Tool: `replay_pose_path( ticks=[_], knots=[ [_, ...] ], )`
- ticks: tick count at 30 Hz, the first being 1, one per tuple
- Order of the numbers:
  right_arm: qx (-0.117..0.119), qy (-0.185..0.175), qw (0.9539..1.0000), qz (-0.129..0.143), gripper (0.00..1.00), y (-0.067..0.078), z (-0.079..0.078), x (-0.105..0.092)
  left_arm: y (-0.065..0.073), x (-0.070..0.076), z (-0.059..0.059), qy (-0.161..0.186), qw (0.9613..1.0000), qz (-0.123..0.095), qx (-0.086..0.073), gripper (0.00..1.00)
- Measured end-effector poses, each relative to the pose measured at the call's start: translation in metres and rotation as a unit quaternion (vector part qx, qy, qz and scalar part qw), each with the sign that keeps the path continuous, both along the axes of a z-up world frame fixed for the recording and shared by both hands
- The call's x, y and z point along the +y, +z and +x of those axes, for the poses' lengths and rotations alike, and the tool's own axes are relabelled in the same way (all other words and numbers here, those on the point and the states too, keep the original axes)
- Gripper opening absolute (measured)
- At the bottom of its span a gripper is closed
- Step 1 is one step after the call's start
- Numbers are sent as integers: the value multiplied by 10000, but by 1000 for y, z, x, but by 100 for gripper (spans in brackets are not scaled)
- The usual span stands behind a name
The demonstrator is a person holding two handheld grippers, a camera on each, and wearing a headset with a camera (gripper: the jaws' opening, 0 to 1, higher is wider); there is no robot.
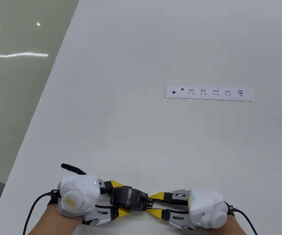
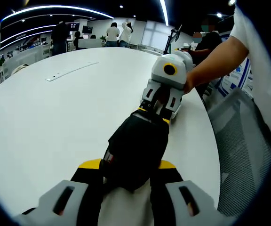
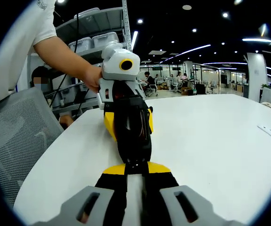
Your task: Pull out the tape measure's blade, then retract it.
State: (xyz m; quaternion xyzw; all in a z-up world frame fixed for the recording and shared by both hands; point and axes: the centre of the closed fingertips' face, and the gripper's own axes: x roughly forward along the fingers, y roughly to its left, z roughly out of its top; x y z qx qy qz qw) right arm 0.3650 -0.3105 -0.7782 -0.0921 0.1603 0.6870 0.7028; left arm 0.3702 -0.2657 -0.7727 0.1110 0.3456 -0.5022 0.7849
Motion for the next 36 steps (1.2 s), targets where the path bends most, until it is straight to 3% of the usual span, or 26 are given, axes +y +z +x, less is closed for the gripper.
replay_pose_path(
  ticks=[10, 36],
  knots=[
    [-48, 12, 10000, 0, 12, 0, 0, 0, -1, 0, 0, 3, 10000, 10, 5, 35],
    [107, -53, 9999, -15, 11, -1, 0, -3, -3, 3, -1, -94, 9998, 155, -25, 33]
  ],
)
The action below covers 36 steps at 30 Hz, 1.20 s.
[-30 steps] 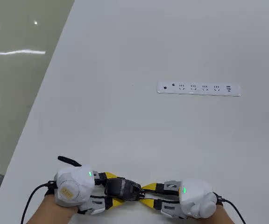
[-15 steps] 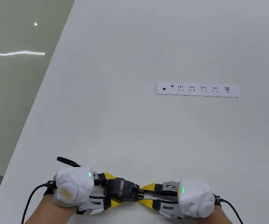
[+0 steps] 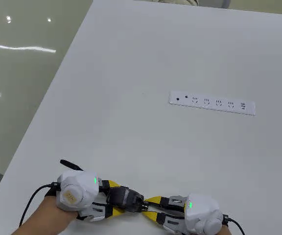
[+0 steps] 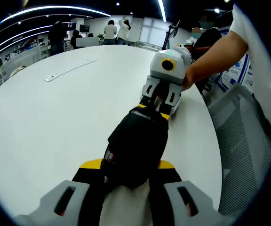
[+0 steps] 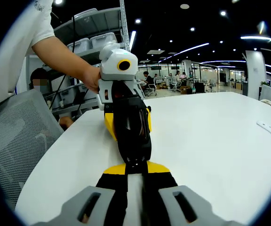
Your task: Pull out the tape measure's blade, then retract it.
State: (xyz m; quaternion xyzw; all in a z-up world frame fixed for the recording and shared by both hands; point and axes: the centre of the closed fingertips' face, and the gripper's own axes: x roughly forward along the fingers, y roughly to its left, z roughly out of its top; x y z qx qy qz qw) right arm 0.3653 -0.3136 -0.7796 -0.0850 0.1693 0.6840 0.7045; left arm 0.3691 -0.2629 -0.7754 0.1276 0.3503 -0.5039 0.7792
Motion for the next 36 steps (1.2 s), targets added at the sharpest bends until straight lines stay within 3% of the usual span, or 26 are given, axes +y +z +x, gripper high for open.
replay_pose_path(
  ticks=[18, 20, 21, 22, 36],
  knots=[
    [54, -74, 10000, -8, 11, 0, 1, -14, -1, 0, 0, -58, 9999, 71, 44, 32],
    [64, -85, 9999, -5, 11, 0, 2, -15, -2, 0, 0, -113, 9999, 120, 13, 31],
    [71, -88, 9999, -5, 11, 0, 2, -16, -4, 4, 1, -204, 9993, 287, -115, 30],
    [74, -88, 9999, -8, 11, 0, 1, -18, -2, 1, 0, -110, 9998, 183, 9, 30],
    [123, -153, 9998, -1, 11, 0, 2, -26, -2, 1, 0, -126, 9998, 144, -10, 30]
  ],
)
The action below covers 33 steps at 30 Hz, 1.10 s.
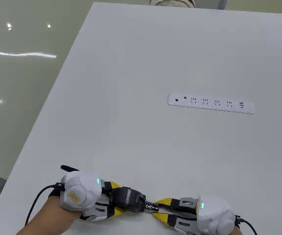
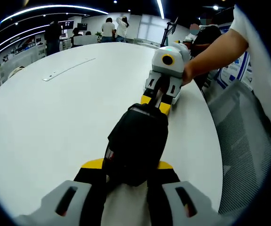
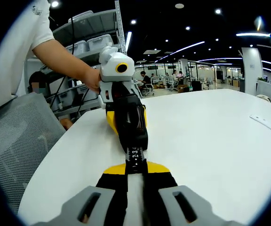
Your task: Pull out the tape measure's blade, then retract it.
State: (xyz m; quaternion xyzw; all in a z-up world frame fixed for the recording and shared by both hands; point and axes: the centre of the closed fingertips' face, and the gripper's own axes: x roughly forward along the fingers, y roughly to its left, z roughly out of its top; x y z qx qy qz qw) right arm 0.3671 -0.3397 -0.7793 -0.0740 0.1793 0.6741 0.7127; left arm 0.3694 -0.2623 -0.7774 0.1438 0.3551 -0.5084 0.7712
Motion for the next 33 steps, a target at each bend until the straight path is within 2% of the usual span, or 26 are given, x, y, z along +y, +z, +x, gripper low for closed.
replay_pose_path(
  ticks=[10, 33],
  knots=[
    [64, -63, 10000, 4, 11, 0, 0, -10, 0, 0, 0, 23, 10000, 27, -17, 30],
    [169, -363, 9992, 3, 11, 3, -3, -49, -1, 0, 0, 22, 10000, 56, 7, 30]
  ],
)
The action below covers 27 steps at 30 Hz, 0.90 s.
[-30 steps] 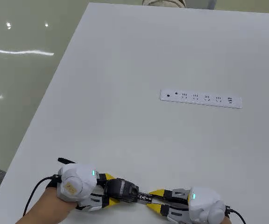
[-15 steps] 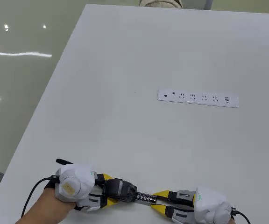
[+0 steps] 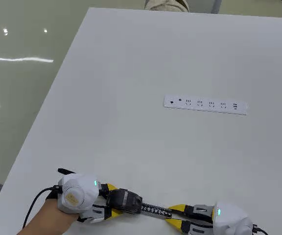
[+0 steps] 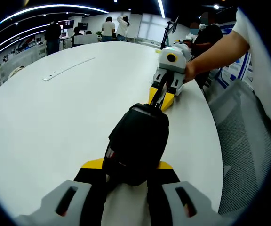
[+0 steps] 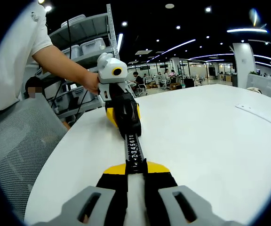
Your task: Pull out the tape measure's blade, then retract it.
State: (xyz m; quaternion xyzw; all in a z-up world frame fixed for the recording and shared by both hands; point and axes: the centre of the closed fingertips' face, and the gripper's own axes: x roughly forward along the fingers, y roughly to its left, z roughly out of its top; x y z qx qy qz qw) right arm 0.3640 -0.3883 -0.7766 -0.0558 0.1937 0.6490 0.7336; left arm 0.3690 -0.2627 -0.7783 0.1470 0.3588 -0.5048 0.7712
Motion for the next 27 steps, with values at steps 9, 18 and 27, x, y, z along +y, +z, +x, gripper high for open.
replay_pose_path(
  ticks=[9, 18, 27],
  knots=[
    [20, -82, 10000, 4, 11, 0, -1, -12, 0, 0, 0, -3, 10000, 7, 14, 30],
    [33, -164, 9999, -8, 11, -1, -2, -28, 0, -1, 0, -5, 10000, 23, 16, 30],
    [39, -217, 9998, -8, 11, 0, -3, -38, 0, -1, -1, 14, 10000, 31, 39, 30]
  ],
)
